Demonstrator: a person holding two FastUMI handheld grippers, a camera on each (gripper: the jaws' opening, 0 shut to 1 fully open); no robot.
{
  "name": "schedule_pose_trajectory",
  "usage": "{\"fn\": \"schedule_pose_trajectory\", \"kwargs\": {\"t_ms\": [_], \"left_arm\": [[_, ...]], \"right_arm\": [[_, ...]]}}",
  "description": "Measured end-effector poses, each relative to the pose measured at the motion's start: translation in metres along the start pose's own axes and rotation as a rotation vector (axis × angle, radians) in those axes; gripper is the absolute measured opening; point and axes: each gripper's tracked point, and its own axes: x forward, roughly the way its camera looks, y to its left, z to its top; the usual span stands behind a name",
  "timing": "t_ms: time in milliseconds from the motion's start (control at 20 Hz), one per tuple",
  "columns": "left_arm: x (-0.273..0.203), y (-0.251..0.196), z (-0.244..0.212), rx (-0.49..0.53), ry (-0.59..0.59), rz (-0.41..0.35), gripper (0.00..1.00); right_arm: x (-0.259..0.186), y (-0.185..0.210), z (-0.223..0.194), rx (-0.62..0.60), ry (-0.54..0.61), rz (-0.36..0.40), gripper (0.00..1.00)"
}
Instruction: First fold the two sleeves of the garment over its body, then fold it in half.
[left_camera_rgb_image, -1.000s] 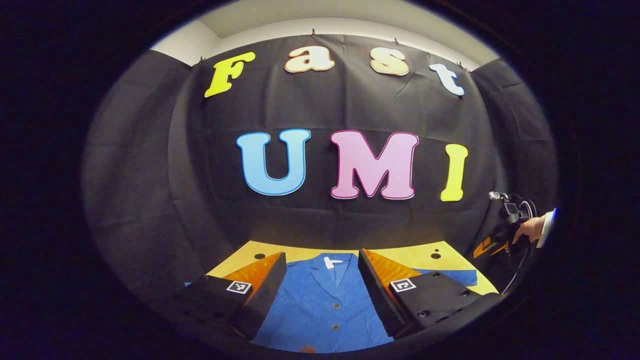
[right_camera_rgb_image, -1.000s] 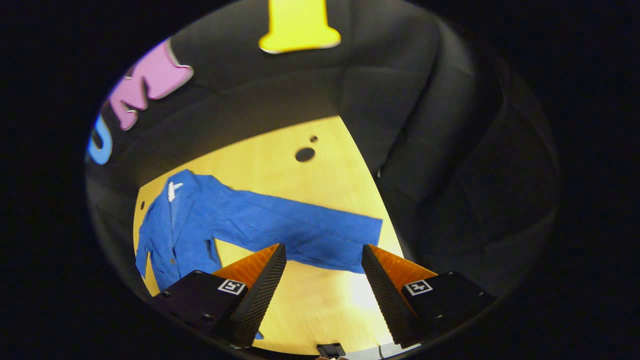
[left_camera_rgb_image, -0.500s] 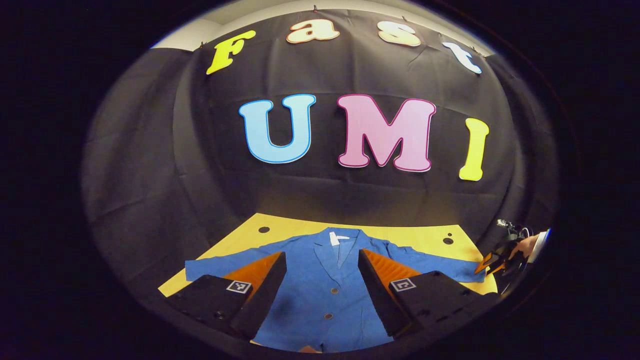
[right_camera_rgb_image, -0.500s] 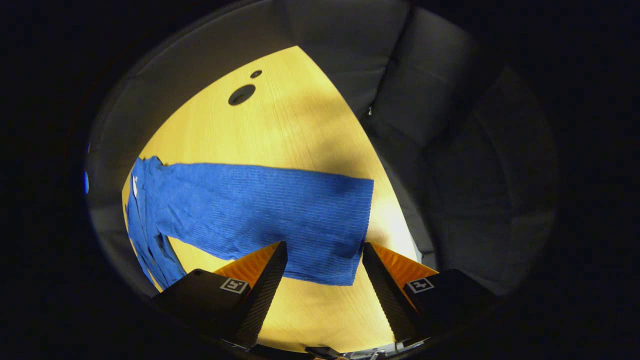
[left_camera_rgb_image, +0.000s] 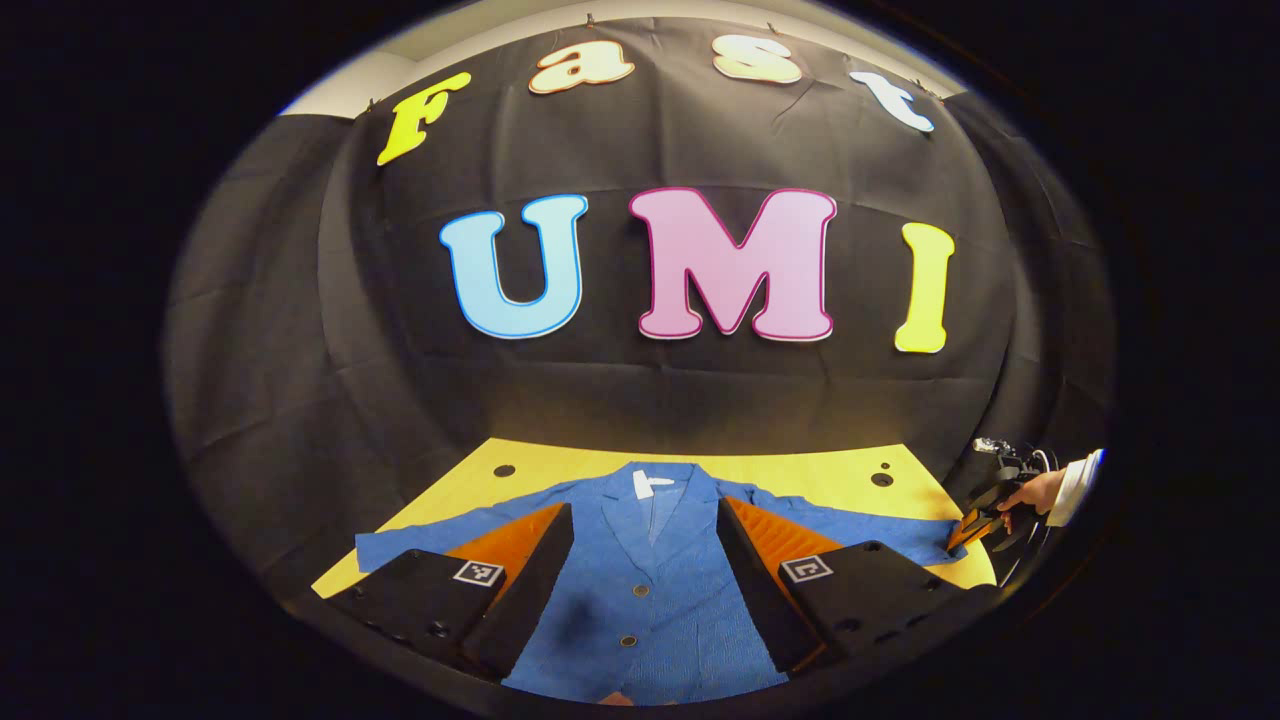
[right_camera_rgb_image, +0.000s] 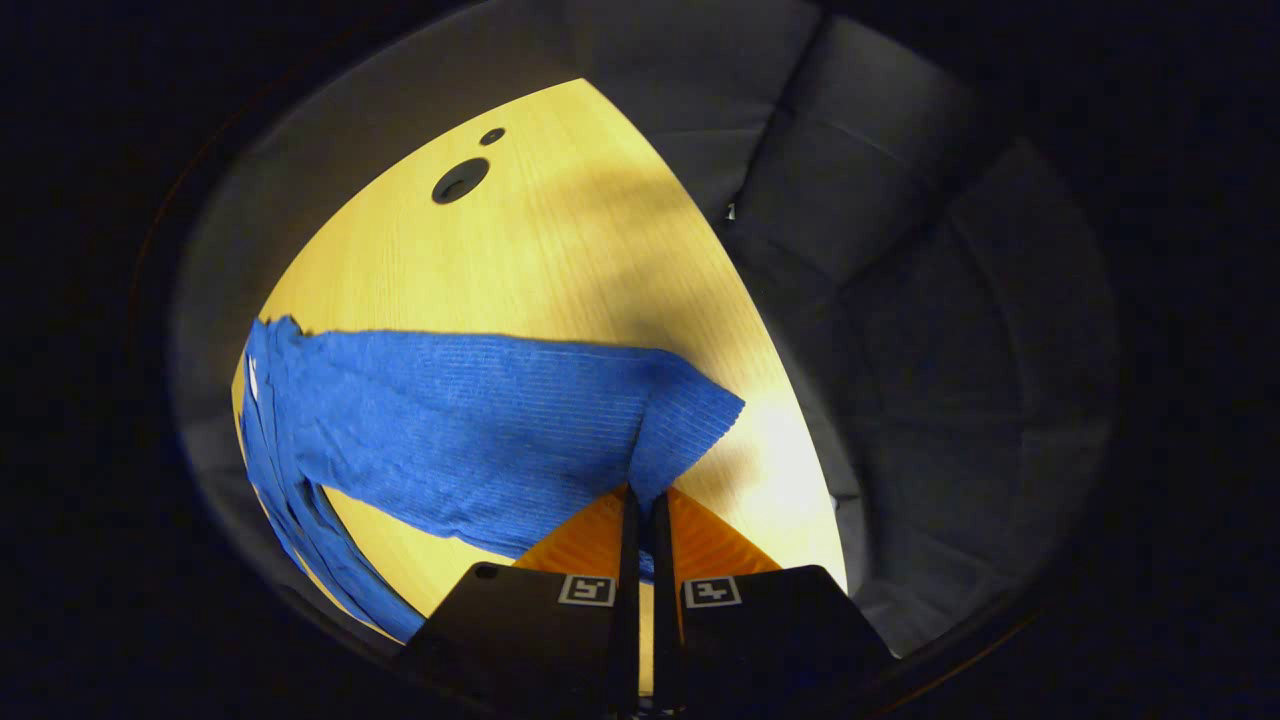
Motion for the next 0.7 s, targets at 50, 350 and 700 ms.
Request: {"fn": "schedule_pose_trajectory", "kwargs": {"t_ms": [50, 350, 700], "left_arm": [[-0.002, 0.002, 0.002, 0.011, -0.012, 0.003, 0.83], [-0.015, 0.039, 0.0, -0.003, -0.036, 0.016, 0.83], [-0.037, 0.114, -0.003, -0.019, -0.09, -0.026, 0.83]], "right_arm": [[-0.004, -0.001, 0.001, 0.001, -0.019, 0.002, 0.05], [-0.053, 0.029, 0.009, -0.058, -0.251, -0.013, 0.06], [-0.205, 0.113, -0.019, -0.189, -0.636, -0.048, 0.05]]}}
